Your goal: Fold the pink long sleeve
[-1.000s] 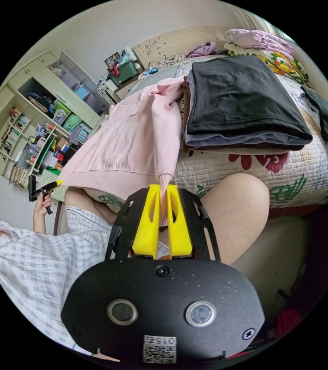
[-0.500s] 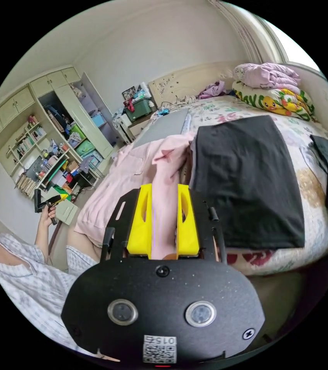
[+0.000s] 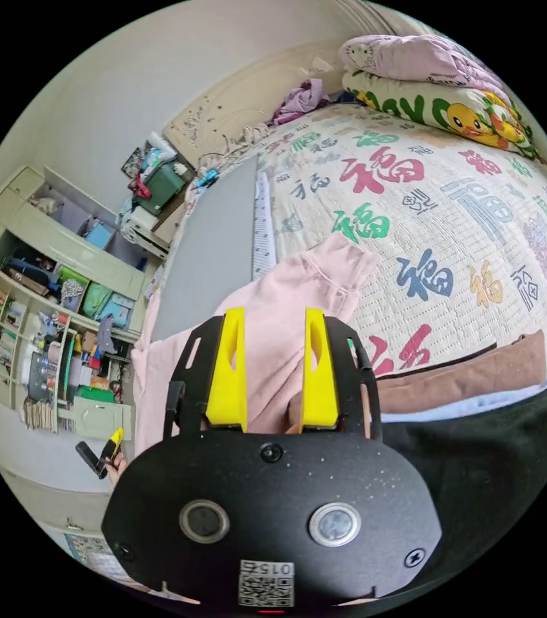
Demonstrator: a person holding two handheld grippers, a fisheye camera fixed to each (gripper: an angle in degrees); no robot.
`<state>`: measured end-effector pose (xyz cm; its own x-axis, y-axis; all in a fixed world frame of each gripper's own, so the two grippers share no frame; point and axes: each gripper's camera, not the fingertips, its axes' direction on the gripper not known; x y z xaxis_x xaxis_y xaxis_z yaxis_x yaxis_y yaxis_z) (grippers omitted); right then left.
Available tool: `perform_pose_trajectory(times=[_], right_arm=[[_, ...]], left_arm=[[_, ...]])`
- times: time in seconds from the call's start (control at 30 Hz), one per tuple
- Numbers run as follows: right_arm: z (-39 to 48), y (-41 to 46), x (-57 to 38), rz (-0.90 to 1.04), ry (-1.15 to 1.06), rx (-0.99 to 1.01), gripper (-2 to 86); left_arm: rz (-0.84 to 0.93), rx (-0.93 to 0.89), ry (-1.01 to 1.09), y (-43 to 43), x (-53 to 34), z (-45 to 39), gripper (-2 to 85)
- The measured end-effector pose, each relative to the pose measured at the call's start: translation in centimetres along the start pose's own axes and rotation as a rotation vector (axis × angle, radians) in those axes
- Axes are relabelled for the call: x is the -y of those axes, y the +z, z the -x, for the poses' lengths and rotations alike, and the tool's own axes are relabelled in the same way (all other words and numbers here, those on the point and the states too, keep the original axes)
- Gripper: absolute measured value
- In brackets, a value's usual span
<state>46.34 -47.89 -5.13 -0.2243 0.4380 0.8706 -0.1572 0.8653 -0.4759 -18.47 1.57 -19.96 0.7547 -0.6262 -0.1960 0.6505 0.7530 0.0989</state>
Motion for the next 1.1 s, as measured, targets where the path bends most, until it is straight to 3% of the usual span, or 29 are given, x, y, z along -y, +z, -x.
perform_pose_trajectory(times=[0.07, 0.27, 0.33, 0.47, 0.6, 0.7, 0.83, 0.93, 1.1], right_arm=[[-0.2, 2.1, 2.6, 0.014, 0.039, -0.059, 14.4], [0.9, 8.7, 7.8, 0.141, 0.098, -0.147, 14.3], [2.9, 8.8, 8.7, 0.154, 0.065, -0.218, 7.9], [7.3, 1.1, 10.0, -0.058, -0.019, -0.200, 5.2], [8.5, -10.8, 9.7, -0.331, 0.007, -0.529, 4.8], [5.8, -16.8, 8.4, -0.399, 0.097, -0.640, 4.7], [-0.4, -20.8, 5.1, -0.425, 0.273, -0.614, 4.7], [-3.8, -21.2, 2.4, -0.422, 0.361, -0.511, 4.7], [-4.4, -21.3, -1.2, -0.413, 0.350, -0.434, 4.8]], left_arm=[[0.026, -0.070, -0.145, 0.5, -0.3, 2.8, 6.1], [0.095, -0.110, -0.166, 2.0, 1.3, 3.0, 5.2], [0.114, -0.124, -0.181, 2.0, 1.7, 3.4, 4.9], [0.039, -0.112, -0.204, 0.4, 1.7, 3.7, 2.3], [0.000, -0.100, -0.220, -0.5, 2.0, 3.9, 1.7], [-0.015, -0.080, -0.202, -1.0, 3.1, 3.7, 3.9], [-0.114, 0.052, -0.162, -4.4, 7.5, 3.1, 7.7], [-0.313, 0.183, -0.229, -7.0, 12.2, 5.1, 9.6], [-0.244, 0.363, -0.455, -4.1, 19.7, 12.6, 13.8]])
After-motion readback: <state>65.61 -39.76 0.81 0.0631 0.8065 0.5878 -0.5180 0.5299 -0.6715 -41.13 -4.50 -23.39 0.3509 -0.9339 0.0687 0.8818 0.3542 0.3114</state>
